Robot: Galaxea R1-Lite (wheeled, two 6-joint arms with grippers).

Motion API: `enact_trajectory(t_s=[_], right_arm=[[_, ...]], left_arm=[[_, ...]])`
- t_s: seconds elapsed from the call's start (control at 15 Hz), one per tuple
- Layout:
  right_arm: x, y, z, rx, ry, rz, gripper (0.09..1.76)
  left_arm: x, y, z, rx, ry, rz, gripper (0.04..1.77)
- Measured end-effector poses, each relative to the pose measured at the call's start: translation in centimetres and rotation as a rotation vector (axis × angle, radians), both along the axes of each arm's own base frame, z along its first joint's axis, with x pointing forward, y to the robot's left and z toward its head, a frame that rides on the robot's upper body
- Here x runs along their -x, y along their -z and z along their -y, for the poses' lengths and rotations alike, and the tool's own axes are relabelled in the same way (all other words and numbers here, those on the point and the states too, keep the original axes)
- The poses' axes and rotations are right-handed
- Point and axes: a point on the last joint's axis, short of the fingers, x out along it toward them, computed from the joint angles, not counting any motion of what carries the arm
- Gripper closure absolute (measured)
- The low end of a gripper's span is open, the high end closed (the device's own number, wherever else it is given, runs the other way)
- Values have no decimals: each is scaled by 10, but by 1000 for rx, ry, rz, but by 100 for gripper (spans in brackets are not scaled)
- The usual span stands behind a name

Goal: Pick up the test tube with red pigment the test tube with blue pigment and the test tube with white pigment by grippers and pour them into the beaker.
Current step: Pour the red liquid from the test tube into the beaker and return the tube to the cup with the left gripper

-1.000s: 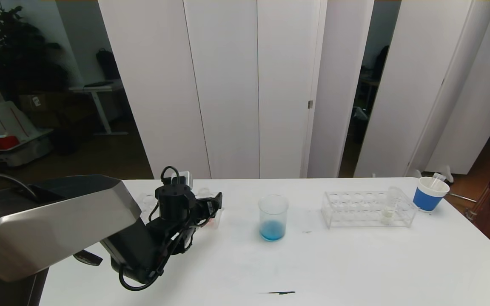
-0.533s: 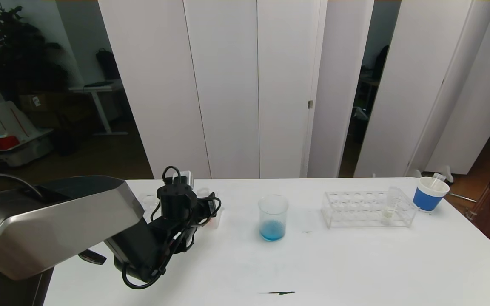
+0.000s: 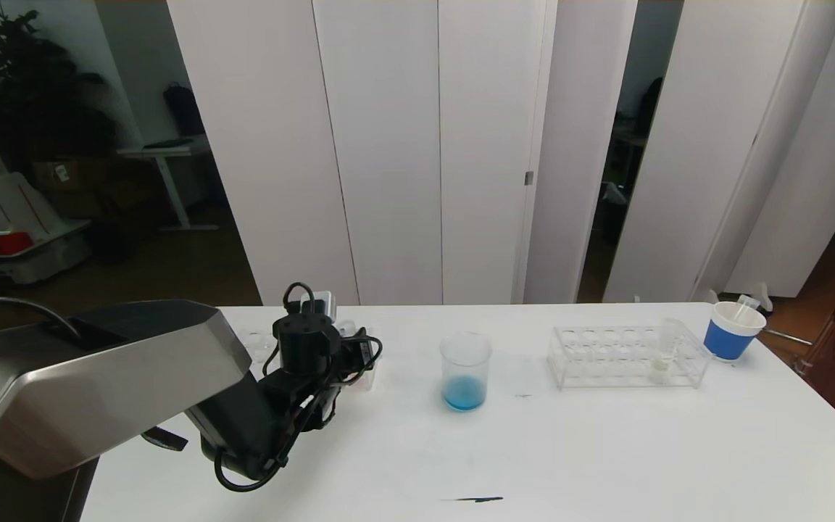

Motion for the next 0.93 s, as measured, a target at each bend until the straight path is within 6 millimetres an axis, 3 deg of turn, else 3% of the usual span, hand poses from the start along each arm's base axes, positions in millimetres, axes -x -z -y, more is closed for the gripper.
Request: enact_trajectory(t_s=[0.6,0.93], right_arm=[[0,0,0,0,0,0,10],[0,0,0,0,0,0,10]], left_arm=[[1,-1,0,-4,2,-3,123],[9,-16,5,-12,-16,23,123]])
